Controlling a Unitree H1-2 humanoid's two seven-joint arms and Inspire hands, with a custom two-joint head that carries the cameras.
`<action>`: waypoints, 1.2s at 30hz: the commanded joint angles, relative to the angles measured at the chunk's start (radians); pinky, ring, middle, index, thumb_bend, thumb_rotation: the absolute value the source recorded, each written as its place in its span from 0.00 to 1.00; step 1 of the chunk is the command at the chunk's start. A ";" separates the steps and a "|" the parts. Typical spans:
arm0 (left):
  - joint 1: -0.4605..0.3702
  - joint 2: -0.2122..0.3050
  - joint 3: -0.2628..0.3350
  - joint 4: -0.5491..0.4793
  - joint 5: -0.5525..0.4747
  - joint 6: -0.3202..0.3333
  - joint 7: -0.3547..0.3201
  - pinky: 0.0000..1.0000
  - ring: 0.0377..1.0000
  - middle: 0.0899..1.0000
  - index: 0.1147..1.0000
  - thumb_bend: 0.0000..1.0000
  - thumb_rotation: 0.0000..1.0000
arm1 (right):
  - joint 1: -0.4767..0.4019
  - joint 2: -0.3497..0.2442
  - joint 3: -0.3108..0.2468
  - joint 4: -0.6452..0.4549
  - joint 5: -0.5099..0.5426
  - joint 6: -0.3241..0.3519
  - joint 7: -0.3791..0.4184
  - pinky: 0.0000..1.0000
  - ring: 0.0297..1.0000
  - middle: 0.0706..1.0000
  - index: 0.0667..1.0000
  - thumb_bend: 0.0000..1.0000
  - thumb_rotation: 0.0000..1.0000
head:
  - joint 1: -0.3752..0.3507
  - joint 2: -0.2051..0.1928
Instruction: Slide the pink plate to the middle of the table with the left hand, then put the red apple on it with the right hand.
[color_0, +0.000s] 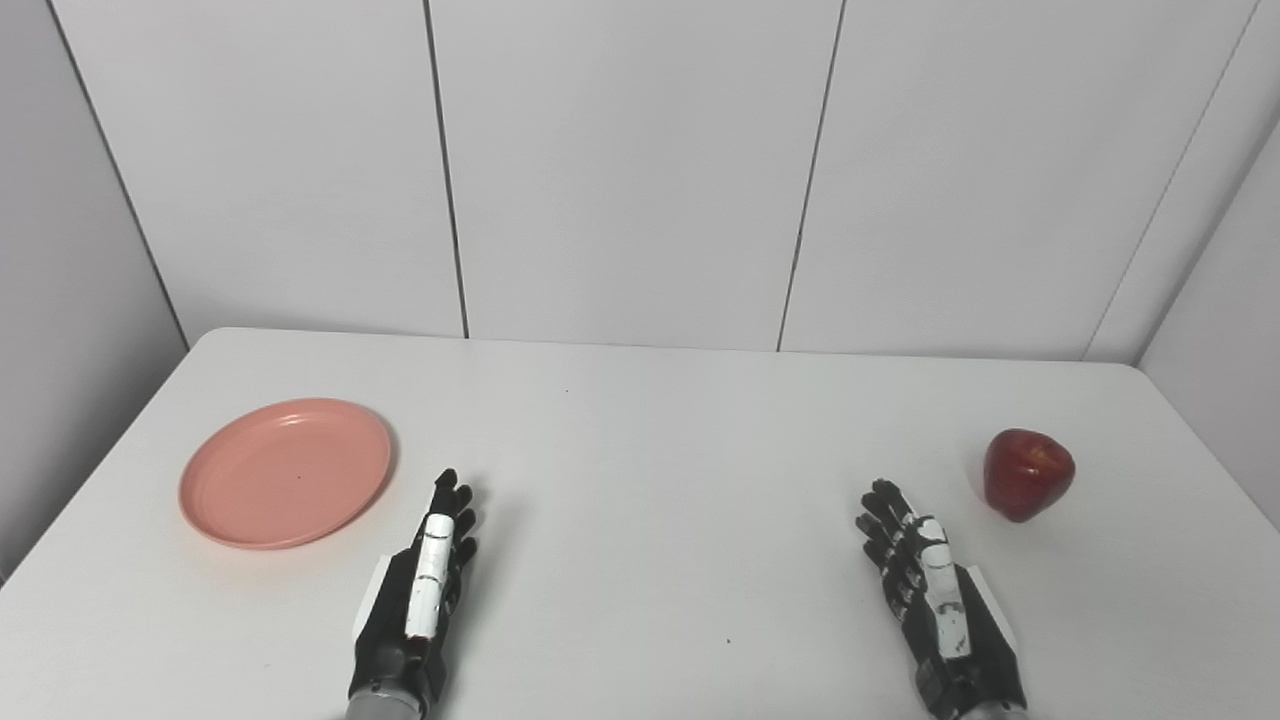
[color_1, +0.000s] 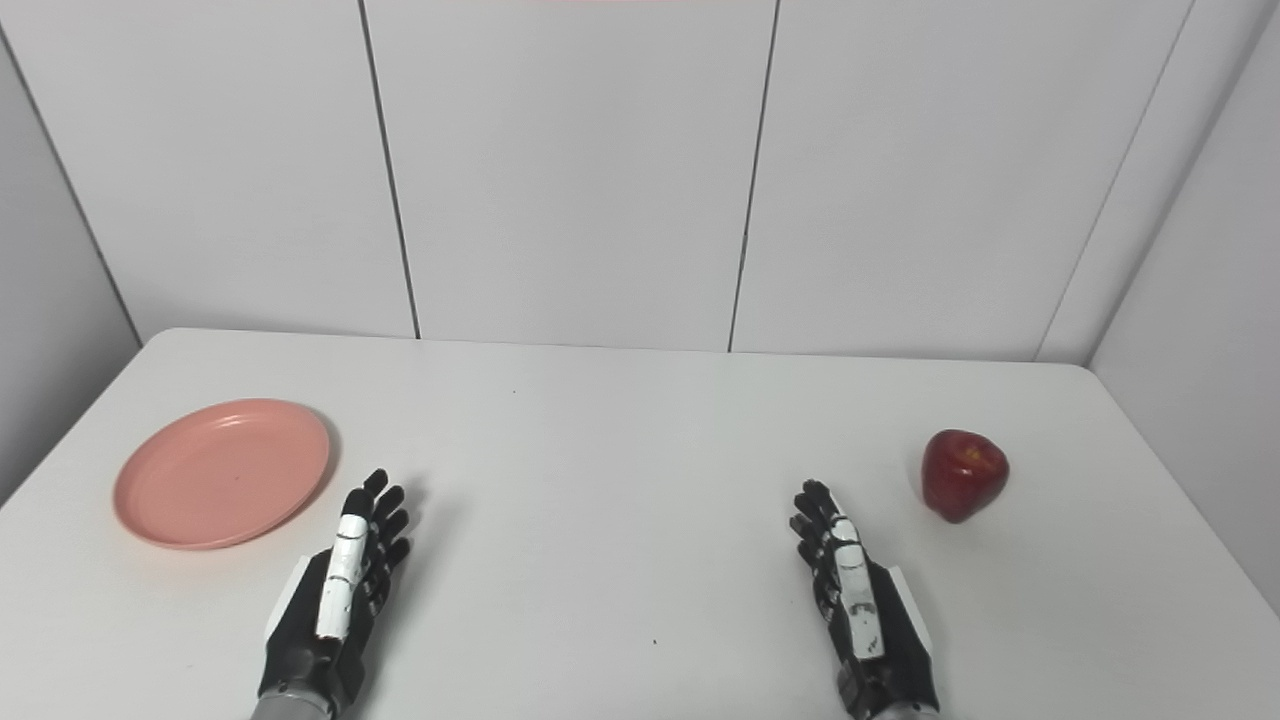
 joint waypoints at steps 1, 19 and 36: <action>0.044 0.038 0.000 -0.022 -0.001 -0.016 -0.006 1.00 1.00 1.00 1.00 0.62 1.00 | -0.004 0.028 -0.015 0.005 -0.013 -0.036 -0.029 1.00 0.96 0.95 0.94 0.85 0.98 | 0.000 -0.001; 0.040 0.040 -0.003 -0.016 0.003 -0.022 -0.008 1.00 1.00 1.00 1.00 0.62 1.00 | -0.005 0.052 -0.039 0.000 -0.023 -0.021 -0.049 1.00 0.96 0.96 0.94 0.83 0.99 | 0.001 -0.003; 0.039 0.040 -0.003 -0.008 0.002 -0.024 -0.008 1.00 1.00 1.00 1.00 0.62 1.00 | -0.008 0.048 -0.038 0.011 -0.023 -0.027 -0.039 1.00 0.96 0.95 0.93 0.82 0.98 | 0.001 -0.004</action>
